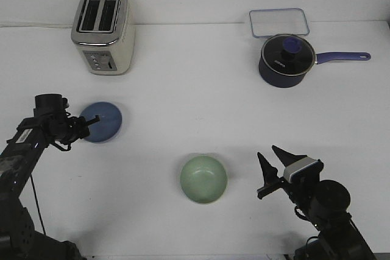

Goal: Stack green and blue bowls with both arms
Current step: 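Reach the left gripper to the light blue bowl rim and grasp it, then lift the blue bowl and carry it over the green bowl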

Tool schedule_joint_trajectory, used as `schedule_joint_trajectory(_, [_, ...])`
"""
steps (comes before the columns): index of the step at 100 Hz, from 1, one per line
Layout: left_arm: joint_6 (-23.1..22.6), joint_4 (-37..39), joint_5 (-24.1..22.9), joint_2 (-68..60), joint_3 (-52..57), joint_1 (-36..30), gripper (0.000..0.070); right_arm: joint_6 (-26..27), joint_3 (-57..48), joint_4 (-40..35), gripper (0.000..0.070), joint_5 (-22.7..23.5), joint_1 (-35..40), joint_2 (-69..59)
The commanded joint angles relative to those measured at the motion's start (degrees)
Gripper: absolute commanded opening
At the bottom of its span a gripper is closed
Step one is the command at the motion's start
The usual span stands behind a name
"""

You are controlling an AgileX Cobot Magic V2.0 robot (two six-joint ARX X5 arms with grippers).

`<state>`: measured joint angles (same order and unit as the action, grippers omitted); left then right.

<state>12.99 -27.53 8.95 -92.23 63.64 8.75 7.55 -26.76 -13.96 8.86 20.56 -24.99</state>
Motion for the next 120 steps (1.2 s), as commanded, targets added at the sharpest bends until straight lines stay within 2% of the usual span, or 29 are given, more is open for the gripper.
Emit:
schedule_joint_trajectory(1, [-0.5,-0.4,0.0,-0.1,2.0,0.2,0.0013,0.5,-0.2,0.6,0.0308,0.2,0.2,-0.1])
schedule_joint_trajectory(30, [-4.0,-9.2,9.2,7.7,9.2,-1.6,0.0013,0.5,-0.2,0.5,0.0308,0.2,0.2,-0.1])
schedule_joint_trajectory(40, [-4.6,-12.0,11.5,12.0,11.0,-3.9,0.0013,0.5,-0.2,0.5,0.0308,0.2,0.2,-0.1])
schedule_joint_trajectory(54, [-4.7,-16.1,17.2,16.8,11.1,-8.9,0.0013,0.5,-0.2,0.4,0.0308,0.1,0.2,-0.2])
schedule_joint_trajectory(70, [-5.6,-21.6,17.7,17.9,11.1,-18.6,0.0013,0.5,-0.2,0.4,0.0308,0.2,0.2,-0.2])
schedule_joint_trajectory(82, [-5.4,-21.8,17.7,16.3,11.1,-27.3,0.0013,0.5,-0.2,0.4,0.0308,0.2,0.2,-0.2])
schedule_joint_trajectory(105, [-3.4,-17.4,16.5,9.1,11.1,-42.4,0.0013,0.5,-0.2,0.4,0.0308,0.2,0.2,-0.2])
schedule_joint_trajectory(120, [-2.0,-11.4,16.0,3.7,11.1,-48.4,0.0013,0.6,-0.2,0.4,0.0308,0.2,0.2,-0.2])
